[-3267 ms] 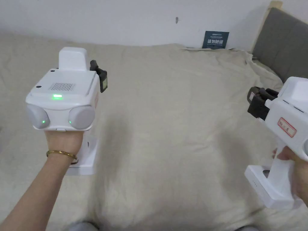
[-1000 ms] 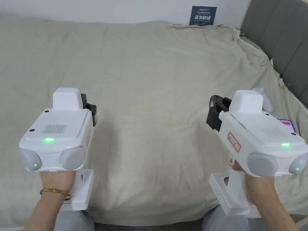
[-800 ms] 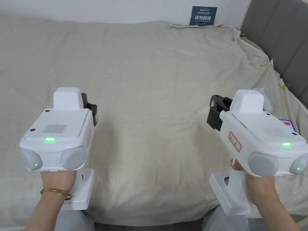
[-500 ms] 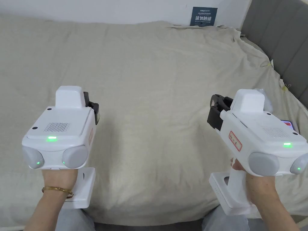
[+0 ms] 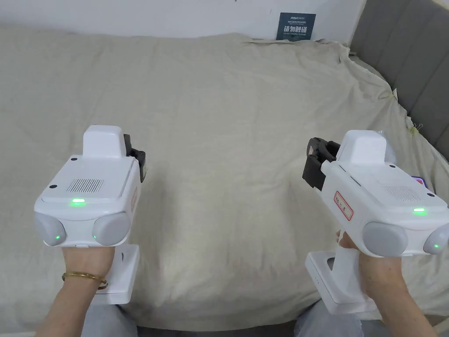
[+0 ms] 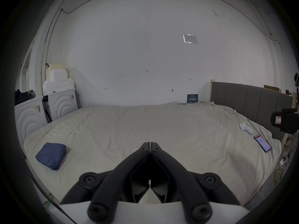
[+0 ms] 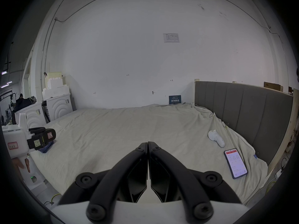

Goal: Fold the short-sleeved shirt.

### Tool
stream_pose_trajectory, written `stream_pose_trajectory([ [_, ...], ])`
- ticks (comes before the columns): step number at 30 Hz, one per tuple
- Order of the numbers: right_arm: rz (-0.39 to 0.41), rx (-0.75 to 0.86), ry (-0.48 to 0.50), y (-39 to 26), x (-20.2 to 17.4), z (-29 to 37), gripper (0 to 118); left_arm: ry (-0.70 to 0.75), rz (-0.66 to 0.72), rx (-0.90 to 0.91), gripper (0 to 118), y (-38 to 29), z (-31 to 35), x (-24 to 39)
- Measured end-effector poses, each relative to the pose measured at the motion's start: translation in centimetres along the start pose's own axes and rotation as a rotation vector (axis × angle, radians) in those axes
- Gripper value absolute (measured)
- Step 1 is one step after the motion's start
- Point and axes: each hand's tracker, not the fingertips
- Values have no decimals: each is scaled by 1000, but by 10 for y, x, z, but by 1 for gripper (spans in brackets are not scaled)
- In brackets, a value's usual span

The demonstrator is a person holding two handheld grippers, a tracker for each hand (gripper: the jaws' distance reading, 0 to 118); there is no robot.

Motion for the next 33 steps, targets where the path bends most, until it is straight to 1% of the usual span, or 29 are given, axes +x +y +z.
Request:
stream_pose_trajectory([
  [9, 0, 1, -2, -1, 2, 0, 0, -4, -3, -3, 0, -1, 0, 2],
  [18, -7, 2, -6, 0, -3, 5, 0, -6, -10, -1, 0, -2, 0, 4],
  [33, -9, 3, -9, -2, 3, 3, 0, -9, -16, 0, 0, -3, -1, 7],
])
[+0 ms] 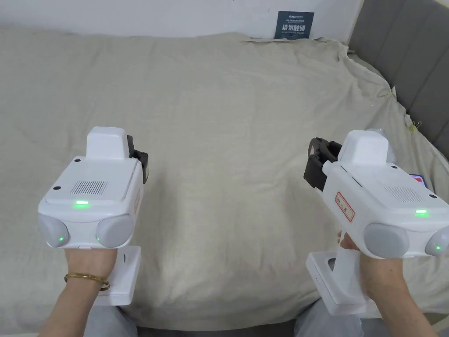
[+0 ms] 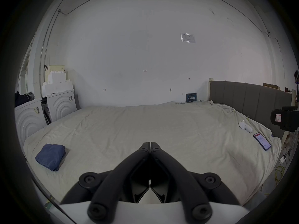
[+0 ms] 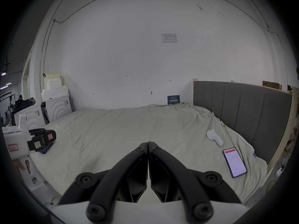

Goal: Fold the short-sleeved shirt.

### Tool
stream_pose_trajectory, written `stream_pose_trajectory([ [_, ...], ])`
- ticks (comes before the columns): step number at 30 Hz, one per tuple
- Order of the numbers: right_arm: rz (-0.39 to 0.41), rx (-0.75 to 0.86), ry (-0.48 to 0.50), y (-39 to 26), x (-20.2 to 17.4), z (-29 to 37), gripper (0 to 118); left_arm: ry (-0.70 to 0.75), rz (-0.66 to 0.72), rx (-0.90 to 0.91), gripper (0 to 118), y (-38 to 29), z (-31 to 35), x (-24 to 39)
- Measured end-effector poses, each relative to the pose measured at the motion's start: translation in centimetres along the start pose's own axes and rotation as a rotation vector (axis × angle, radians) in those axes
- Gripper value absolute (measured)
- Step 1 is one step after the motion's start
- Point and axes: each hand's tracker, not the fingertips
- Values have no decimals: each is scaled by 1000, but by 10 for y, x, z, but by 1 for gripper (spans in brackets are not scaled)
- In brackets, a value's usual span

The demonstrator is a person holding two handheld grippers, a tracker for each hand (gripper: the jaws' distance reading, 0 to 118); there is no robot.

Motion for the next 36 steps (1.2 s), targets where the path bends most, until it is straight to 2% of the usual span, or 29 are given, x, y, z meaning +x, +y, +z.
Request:
stream_pose_trajectory([
  [20, -7, 7, 1, 4, -6, 4, 0, -11, 6, 4, 0, 1, 2, 1],
  [22, -41, 0, -6, 6, -6, 5, 0, -17, 12, 3, 0, 1, 4, 2],
  [24, -117, 0, -1, 9, -3, 8, 4, -18, 39, 0, 0, 2, 7, 2],
  [25, -142, -5, -17, 12, -2, 10, 14, -22, 58, -11, 5, 2, 8, 1],
  [26, -154, -15, -16, 14, 1, 10, 34, -15, 75, -24, 14, 3, 8, 0],
  [27, -167, -26, -20, 17, 2, 10, 66, -20, 88, -34, 37, 5, 7, -1],
  [28, -174, -47, -30, 21, 3, 10, 86, -20, 100, -51, 63, 5, 6, -2],
  [29, -177, -50, -29, 24, 3, 12, 99, -23, 107, -60, 86, 6, 5, -2],
  [30, -183, -38, -35, 31, -4, 18, 104, -29, 106, -61, 108, 6, 6, -2],
  [31, -185, -39, -44, 35, -6, 20, 104, -33, 106, -57, 114, 6, 9, -2],
  [34, -177, -144, -177, 49, -6, 15, 104, -24, 102, -60, 117, 9, 13, 0],
  [36, -220, -190, -203, 55, -4, 15, 104, -10, 116, -94, 118, 8, 13, 1],
])
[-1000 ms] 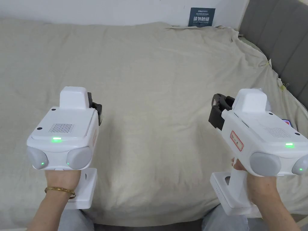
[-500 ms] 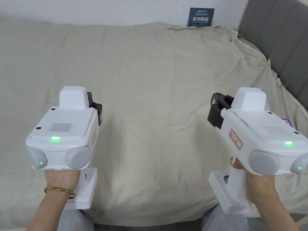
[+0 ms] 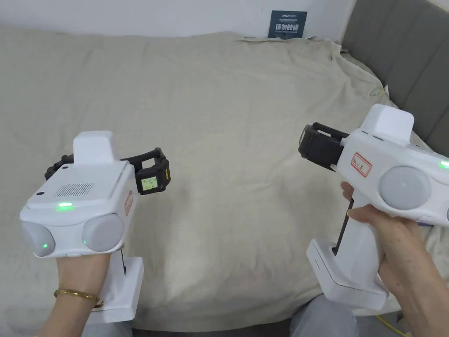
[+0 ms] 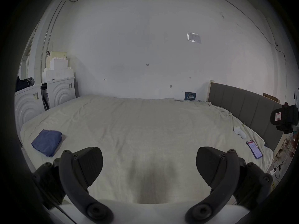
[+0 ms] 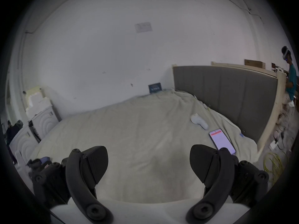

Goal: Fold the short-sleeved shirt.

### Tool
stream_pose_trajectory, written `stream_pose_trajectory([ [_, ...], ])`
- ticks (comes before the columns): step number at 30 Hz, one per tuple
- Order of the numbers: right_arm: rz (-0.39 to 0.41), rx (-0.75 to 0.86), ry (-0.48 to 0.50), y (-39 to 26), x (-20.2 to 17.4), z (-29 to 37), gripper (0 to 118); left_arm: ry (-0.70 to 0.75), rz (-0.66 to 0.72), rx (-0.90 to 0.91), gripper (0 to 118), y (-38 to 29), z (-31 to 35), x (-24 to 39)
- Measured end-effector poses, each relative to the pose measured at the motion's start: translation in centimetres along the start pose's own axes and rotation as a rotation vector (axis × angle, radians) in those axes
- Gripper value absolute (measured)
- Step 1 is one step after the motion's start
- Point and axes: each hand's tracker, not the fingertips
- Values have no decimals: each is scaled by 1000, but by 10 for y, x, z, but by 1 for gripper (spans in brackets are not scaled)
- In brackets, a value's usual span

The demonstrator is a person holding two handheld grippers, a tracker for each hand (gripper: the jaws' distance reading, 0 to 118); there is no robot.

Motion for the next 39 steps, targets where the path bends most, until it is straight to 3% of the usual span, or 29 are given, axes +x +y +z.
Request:
stream_pose_trajectory([
  [5, -68, -295, -123, 11, -2, -4, 104, 44, -7, -74, 118, -17, -3, 2],
  [7, -45, -382, -88, 11, -1, -9, 104, 62, -38, -95, 118, -27, -4, 4],
  [10, -42, -377, -27, 2, 0, -10, 104, 65, -56, -117, 118, -36, -5, 6],
  [13, -33, -392, -53, -4, -5, -16, 104, 57, -62, -131, 118, -43, -5, 5],
  [18, -86, -445, -37, -8, 0, -27, 104, 61, -69, -124, 118, -45, -5, 2],
  [23, 94, -326, -92, -25, -19, -23, 103, 72, -42, -137, 118, -47, -13, -5],
  [28, 272, -459, -75, -78, -30, -47, 103, 95, -7, -182, 118, -55, -35, -10],
  [30, 258, -493, -82, -99, -19, -69, 103, 109, -10, -215, 118, -59, -49, -11],
  [32, 304, -501, -62, -110, -16, -88, 103, 107, -10, -246, 118, -61, -66, -13],
  [36, 386, -348, -153, -115, -8, -139, 103, 119, 14, -271, 118, -57, -116, -16],
  [39, 382, -326, -155, -101, -12, -177, 103, 140, 28, -306, 118, -49, -160, -22],
])
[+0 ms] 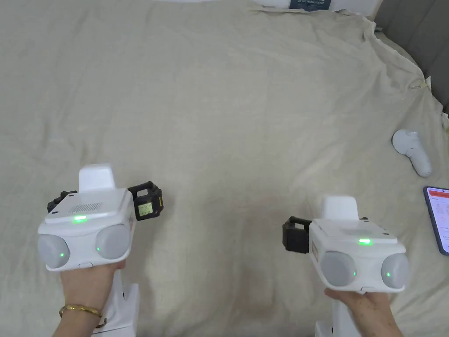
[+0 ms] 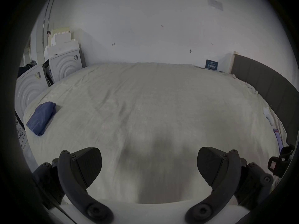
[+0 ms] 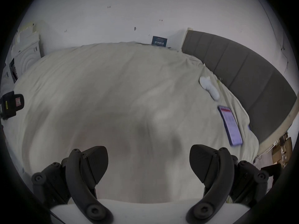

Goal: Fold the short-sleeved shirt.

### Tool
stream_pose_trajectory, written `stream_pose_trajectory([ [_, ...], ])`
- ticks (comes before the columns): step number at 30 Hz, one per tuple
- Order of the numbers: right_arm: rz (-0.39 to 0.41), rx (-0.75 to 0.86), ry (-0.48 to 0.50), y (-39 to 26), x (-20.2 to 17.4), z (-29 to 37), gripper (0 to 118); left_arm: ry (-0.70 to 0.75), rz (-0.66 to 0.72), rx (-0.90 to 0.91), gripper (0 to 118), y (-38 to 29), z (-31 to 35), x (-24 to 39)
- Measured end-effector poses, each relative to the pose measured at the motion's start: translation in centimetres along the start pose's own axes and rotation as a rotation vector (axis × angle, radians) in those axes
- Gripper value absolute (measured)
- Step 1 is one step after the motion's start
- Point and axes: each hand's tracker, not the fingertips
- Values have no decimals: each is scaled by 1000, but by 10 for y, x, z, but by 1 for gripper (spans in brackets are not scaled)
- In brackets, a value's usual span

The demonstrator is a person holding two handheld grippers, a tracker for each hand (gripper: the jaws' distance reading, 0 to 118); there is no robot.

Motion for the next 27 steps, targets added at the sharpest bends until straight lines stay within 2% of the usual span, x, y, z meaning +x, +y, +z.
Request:
stream_pose_trajectory([
  [6, -187, 21, -39, 49, 17, -69, 103, 76, 66, -17, 118, 36, -70, -6],
  [10, -234, -35, -93, 60, 22, -109, 103, 144, 151, -104, 118, 38, -103, -8],
  [13, -276, -40, -109, 53, 19, -120, 103, 119, 173, -191, 118, 21, -117, -8],
  [18, -302, -38, -87, 41, 27, -132, 103, 164, 127, -192, 118, 24, -114, 3],
  [27, -321, -44, -70, 40, 15, -115, 105, 149, 135, -194, 118, 27, -110, 0],
])
